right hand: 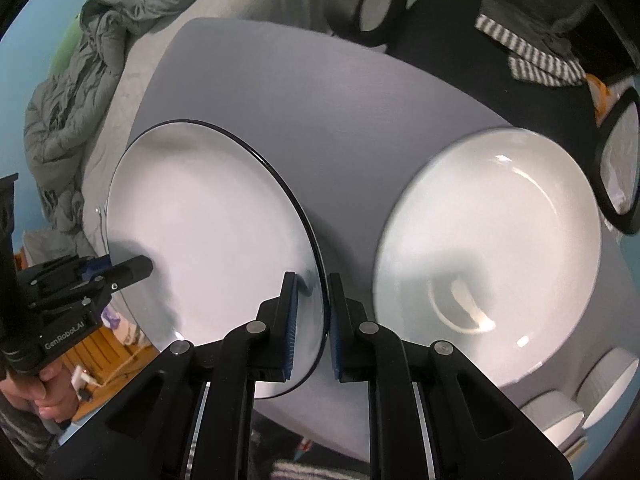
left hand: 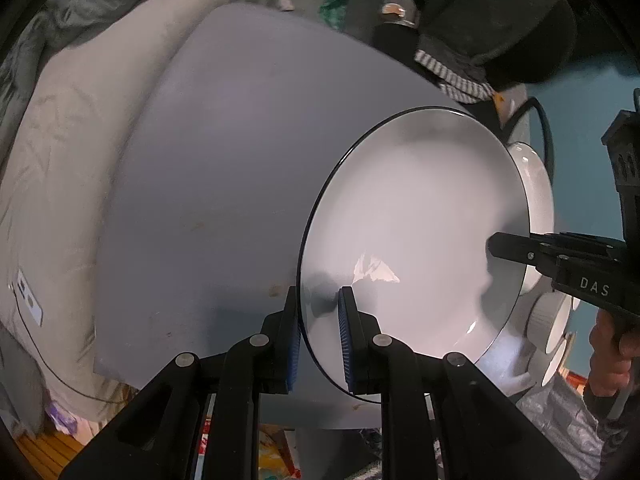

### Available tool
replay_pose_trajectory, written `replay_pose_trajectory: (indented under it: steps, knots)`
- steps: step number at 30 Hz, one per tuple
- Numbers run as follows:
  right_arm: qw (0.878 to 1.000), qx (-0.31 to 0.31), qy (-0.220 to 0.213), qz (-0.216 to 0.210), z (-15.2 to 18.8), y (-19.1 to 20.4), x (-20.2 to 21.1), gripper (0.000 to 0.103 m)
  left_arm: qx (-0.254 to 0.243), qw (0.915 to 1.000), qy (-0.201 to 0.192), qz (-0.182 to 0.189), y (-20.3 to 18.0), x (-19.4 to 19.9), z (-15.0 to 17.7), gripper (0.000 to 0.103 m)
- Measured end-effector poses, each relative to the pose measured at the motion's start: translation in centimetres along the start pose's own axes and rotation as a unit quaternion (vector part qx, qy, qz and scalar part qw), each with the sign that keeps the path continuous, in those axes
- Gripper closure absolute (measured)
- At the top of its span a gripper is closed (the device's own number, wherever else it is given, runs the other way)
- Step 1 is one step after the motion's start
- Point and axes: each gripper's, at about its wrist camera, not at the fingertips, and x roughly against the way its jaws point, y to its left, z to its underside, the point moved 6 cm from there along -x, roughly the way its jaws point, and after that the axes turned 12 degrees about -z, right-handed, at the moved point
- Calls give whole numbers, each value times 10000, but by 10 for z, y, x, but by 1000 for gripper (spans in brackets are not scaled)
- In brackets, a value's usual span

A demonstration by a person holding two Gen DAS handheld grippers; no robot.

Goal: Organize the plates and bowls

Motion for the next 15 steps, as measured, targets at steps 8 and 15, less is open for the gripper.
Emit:
replay_pose_trajectory:
  steps: [8, 15]
  knots:
    - [9987, -415, -268, -92, 17, -33, 32, 90, -554, 9984, -92, 98, -42, 13, -14, 86]
    - [9954, -781, -534, -177, 27, -65, 61, 90, -1021, 9946, -160, 119, -83, 22, -25, 86]
